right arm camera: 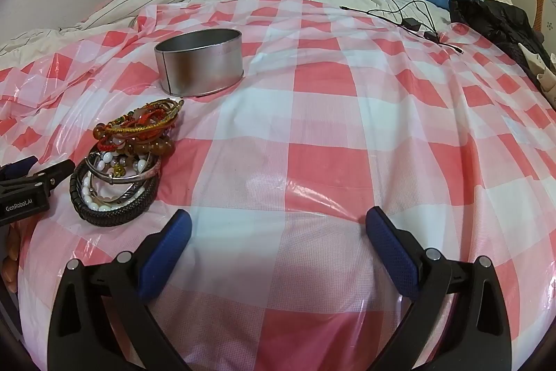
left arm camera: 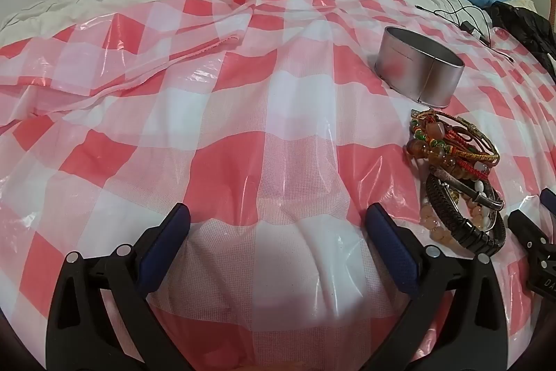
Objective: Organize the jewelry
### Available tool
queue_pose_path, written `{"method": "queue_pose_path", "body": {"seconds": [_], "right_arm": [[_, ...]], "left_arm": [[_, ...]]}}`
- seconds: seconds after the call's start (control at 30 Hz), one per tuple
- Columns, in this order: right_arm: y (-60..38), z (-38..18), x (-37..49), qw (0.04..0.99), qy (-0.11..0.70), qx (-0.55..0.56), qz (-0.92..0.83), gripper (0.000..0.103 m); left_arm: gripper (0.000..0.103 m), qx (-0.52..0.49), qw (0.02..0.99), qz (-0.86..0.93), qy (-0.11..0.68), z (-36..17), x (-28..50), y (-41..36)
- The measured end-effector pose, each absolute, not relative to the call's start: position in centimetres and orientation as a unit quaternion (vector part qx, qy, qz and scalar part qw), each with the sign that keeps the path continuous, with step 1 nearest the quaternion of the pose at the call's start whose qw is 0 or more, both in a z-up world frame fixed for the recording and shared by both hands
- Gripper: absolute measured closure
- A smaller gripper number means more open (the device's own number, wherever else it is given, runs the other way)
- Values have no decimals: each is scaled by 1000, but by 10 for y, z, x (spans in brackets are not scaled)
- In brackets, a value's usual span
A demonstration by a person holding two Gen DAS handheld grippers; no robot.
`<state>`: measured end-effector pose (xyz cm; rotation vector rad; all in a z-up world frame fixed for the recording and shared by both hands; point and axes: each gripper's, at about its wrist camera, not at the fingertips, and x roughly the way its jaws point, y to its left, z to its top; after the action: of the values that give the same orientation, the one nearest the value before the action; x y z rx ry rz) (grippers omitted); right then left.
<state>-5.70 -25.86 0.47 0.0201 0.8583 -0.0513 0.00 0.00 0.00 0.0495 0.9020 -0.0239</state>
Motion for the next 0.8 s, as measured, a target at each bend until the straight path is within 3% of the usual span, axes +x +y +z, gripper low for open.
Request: {"method": "queue_pose_path", "body": {"seconds": [0.8], "right_arm": [[-259, 3, -54, 908, 418, 9, -25, 7]], "left_arm": [[6, 30, 903, -20, 428, 2, -10, 2]]}}
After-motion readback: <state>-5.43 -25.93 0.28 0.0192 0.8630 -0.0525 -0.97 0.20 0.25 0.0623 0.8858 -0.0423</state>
